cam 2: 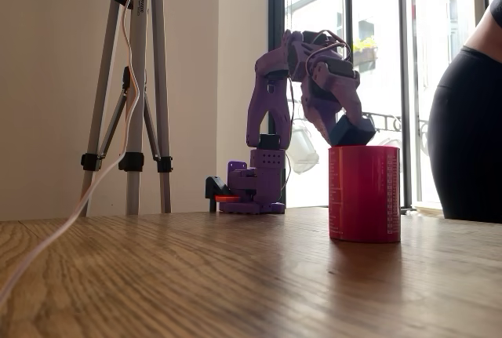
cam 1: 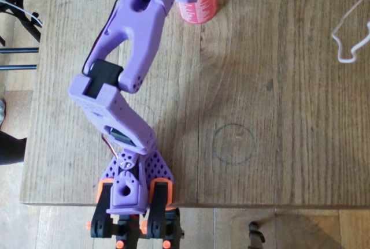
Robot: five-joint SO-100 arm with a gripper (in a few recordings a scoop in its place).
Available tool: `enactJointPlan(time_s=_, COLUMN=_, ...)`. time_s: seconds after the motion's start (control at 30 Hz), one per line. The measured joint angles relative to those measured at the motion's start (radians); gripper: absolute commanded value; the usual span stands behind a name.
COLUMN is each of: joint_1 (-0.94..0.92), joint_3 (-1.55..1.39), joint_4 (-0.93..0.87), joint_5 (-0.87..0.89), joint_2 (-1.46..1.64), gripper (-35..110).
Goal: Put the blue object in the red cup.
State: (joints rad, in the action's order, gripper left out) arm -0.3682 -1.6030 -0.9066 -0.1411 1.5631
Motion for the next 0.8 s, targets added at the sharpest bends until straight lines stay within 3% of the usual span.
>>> enactJointPlan(time_s=0.07, joint_1=-0.002, joint_3=0.000, joint_4=0.000, joint_5=0.000, joint_2=0.000, gripper=3)
enactJointPlan(time_s=0.17, joint_1=-0.002, joint_3=0.000, joint_4=0.000, joint_5=0.000, joint_2=0.000, gripper=46)
enactJointPlan(time_s=0.23, joint_1=-0.002, joint_3=0.000, joint_4=0.000, joint_5=0.000, joint_2=0.000, gripper=58)
enactJointPlan(time_s=0.8, joint_1=-0.002, joint_3=0.000, joint_4=-0.057, joint_5=0.006, joint_2=0.000, gripper=57)
